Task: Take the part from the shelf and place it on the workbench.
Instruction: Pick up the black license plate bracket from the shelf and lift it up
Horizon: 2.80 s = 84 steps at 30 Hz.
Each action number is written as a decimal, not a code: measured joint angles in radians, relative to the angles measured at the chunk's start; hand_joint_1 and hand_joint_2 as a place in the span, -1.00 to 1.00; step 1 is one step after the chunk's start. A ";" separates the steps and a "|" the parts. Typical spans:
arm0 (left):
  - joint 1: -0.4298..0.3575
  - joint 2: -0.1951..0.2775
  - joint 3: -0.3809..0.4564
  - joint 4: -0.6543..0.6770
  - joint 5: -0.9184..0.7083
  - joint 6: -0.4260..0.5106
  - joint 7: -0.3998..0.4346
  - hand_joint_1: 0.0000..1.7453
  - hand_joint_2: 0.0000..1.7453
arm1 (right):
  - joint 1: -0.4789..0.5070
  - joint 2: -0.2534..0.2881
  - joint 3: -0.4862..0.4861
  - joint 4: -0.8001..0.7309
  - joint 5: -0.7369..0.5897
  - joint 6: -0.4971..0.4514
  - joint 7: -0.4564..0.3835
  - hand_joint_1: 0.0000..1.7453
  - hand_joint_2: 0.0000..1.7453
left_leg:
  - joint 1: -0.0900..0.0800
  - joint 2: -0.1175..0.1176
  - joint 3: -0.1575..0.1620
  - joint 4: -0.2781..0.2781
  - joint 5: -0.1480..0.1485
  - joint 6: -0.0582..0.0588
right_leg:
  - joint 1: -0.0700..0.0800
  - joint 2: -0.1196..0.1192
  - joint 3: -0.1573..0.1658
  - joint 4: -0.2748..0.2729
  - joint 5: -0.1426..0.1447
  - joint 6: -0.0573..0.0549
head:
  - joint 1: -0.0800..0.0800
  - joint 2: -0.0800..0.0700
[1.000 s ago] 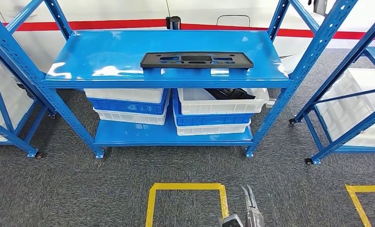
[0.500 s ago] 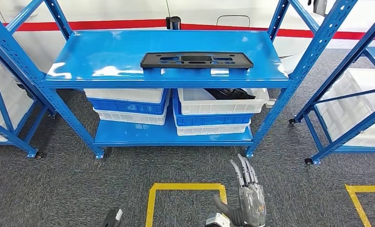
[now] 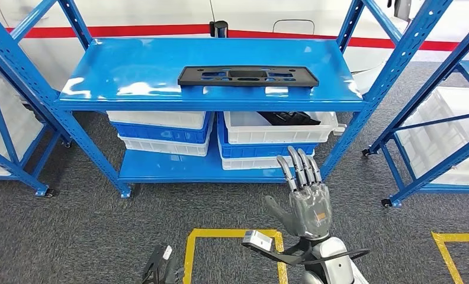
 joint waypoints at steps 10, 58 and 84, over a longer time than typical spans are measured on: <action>-0.031 -0.040 -0.003 -0.001 -0.020 -0.034 0.000 -1.00 -1.00 | -0.209 -0.040 0.149 0.093 0.132 0.033 0.202 -1.00 1.00 | -0.002 -0.018 0.003 0.029 -0.043 -0.042 | -0.005 0.014 -0.049 -0.023 0.068 0.009 | 0.004 0.000; -0.098 -0.076 -0.018 -0.004 -0.042 -0.075 0.022 -1.00 -1.00 | -0.368 -0.006 0.116 0.240 0.262 0.076 0.182 -1.00 1.00 | -0.018 -0.009 -0.151 0.053 0.074 -0.018 | 0.023 0.029 0.032 -0.041 0.001 -0.034 | -0.009 0.000; -0.114 -0.077 -0.020 -0.004 -0.038 -0.072 0.017 -1.00 -1.00 | -0.400 0.108 0.015 0.517 0.262 0.073 0.077 -1.00 1.00 | -0.042 -0.025 -0.099 0.041 0.049 0.007 | 0.043 0.027 -0.048 -0.038 0.078 -0.055 | -0.005 0.000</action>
